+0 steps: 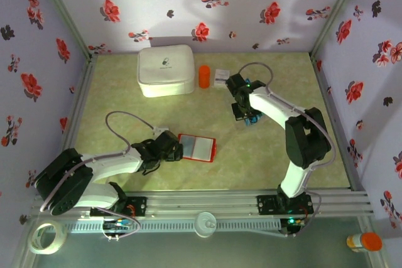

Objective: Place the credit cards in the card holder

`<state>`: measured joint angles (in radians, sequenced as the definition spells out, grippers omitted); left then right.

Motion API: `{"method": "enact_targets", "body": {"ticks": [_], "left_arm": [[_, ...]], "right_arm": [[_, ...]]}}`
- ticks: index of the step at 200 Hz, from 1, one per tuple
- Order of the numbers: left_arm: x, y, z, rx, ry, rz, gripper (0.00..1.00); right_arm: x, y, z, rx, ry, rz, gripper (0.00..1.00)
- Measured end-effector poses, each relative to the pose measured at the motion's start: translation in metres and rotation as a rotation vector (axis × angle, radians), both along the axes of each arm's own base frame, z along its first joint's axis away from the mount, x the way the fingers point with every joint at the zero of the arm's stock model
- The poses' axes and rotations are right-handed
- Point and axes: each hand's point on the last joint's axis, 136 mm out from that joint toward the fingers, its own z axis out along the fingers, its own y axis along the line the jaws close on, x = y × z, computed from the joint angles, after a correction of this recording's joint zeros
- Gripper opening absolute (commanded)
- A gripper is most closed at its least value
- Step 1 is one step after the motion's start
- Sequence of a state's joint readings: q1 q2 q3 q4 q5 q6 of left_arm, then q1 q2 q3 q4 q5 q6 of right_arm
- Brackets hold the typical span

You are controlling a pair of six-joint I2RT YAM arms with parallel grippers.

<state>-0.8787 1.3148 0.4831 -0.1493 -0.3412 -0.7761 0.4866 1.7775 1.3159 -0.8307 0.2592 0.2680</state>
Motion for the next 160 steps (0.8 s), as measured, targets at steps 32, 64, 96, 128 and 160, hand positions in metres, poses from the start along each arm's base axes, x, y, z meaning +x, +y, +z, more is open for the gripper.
{"method": "enact_targets", "body": {"ticks": [32,64,96,128,160], "left_arm": [[0.000,0.000,0.000,-0.001,0.000,0.000,0.98],[0.000,0.000,0.000,0.000,0.000,0.000,0.98],[0.000,0.000,0.000,0.001,-0.002,0.002,0.98],[0.000,0.000,0.001,-0.001,-0.003,0.003,0.98],[0.000,0.001,0.002,-0.005,-0.004,0.005,0.98]], "right_arm": [[0.001,0.006,0.001,0.043,0.004,0.009,0.00],[0.001,0.012,0.012,0.094,-0.005,0.013,0.00],[-0.001,0.025,0.045,0.209,-0.061,0.022,0.00],[-0.007,0.053,0.089,0.430,-0.172,0.027,0.00],[-0.036,0.090,0.093,0.649,-0.203,0.039,0.00]]}}
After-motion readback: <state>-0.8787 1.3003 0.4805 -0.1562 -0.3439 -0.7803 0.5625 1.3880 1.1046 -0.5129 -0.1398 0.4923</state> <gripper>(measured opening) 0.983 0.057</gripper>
